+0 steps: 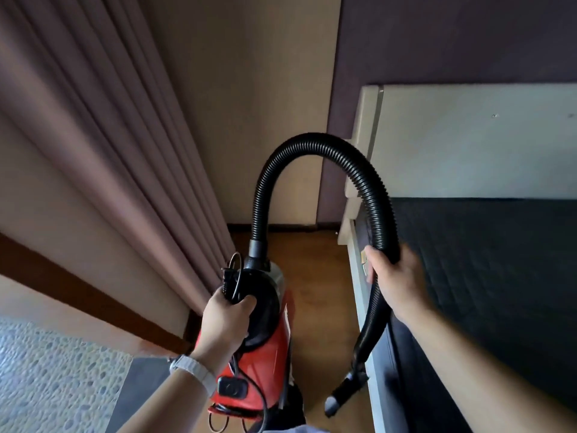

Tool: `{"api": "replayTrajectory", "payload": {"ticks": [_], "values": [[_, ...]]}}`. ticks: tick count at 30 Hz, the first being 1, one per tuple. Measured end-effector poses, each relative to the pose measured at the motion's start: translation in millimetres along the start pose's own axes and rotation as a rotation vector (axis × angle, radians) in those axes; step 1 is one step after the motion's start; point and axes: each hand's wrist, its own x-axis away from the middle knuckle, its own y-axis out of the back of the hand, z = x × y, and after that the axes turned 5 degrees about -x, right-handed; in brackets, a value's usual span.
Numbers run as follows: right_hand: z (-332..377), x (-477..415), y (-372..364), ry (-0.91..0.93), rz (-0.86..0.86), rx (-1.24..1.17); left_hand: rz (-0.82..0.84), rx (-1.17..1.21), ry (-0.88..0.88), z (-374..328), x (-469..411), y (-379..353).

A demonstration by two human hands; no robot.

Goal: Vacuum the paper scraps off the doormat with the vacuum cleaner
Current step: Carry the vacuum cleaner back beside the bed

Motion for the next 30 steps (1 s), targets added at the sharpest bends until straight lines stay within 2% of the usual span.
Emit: {"api": "replayTrajectory", "payload": {"ticks": [7, 12, 20, 27, 30], "values": [[2, -95, -28, -0.082, -0.037, 0.112, 0.075, -0.007, 0.064, -30, -114, -42], [5, -159, -52, -0.095, -0.102, 0.082, 0.135, -0.003, 0.056, -62, -186, -68], [-10, -231, -64, -0.234, -0.141, -0.001, 0.197, -0.039, 0.064, -100, -257, -107], [-55, -313, -73, -0.359, -0.113, -0.058, 0.153, -0.14, 0.138, -106, -300, -164], [-81, -356, -77, -0.397, -0.048, -0.047, 0.114, -0.186, 0.194, -110, -320, -193]]}}
